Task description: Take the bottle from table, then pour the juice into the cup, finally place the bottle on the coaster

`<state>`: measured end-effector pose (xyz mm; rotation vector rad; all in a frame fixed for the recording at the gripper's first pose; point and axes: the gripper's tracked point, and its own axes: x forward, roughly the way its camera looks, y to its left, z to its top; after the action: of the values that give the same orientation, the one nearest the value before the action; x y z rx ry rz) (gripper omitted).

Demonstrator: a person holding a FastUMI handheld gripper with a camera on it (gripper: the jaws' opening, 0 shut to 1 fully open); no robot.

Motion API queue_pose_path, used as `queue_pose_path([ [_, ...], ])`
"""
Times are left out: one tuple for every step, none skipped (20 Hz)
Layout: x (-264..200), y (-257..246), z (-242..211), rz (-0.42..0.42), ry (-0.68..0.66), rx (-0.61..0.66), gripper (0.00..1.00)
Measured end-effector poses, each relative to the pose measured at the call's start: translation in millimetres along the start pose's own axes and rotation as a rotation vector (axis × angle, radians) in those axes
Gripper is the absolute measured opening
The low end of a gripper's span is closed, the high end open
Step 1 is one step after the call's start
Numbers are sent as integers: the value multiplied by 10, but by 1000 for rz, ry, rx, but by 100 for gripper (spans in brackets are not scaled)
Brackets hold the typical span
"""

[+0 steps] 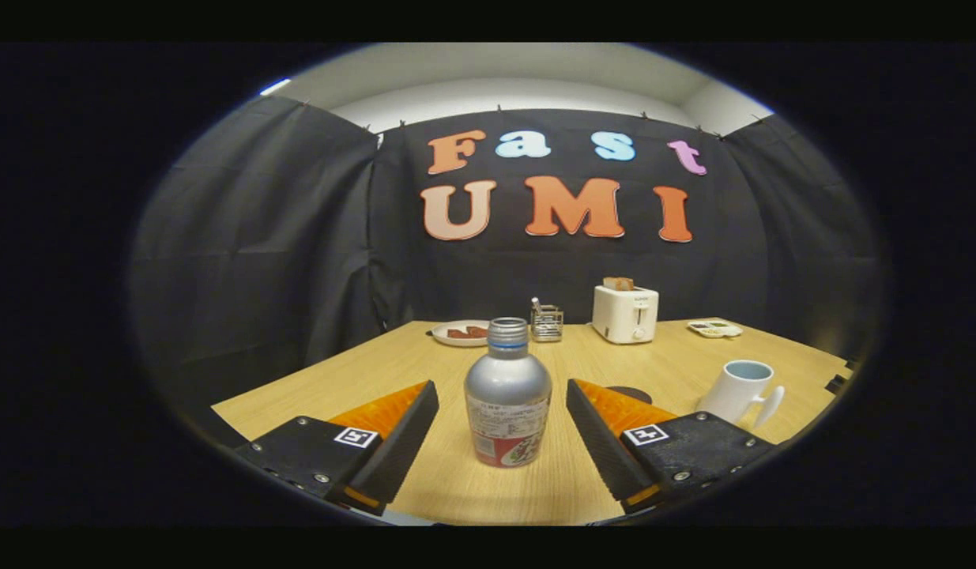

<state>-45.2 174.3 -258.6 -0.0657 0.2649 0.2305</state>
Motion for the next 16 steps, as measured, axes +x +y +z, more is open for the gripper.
queue_pose_path([
  [31, 2, -70, 1, 14, -2, 97],
  [57, 4, -133, 1, 26, -2, 97],
  [88, 0, -181, -3, 35, -4, 97],
  [112, -12, -230, -6, 45, -1, 97],
  [160, -8, -268, -5, 52, 0, 97],
  [186, -17, -303, -9, 59, 1, 97],
  [220, -35, -351, -13, 70, 0, 97],
  [256, -48, -391, -18, 85, -7, 97],
  [297, -69, -432, -24, 101, -18, 97],
  [329, -90, -480, -25, 119, -29, 97],
  [345, -90, -525, -21, 133, -34, 97],
  [360, -77, -575, -12, 144, -34, 97],
  [380, -66, -616, -8, 157, -31, 97],
  [372, -47, -641, -9, 160, -44, 97],
  [386, -56, -595, -9, 149, -50, 97],
  [386, -25, -571, 0, 146, -46, 97],
])
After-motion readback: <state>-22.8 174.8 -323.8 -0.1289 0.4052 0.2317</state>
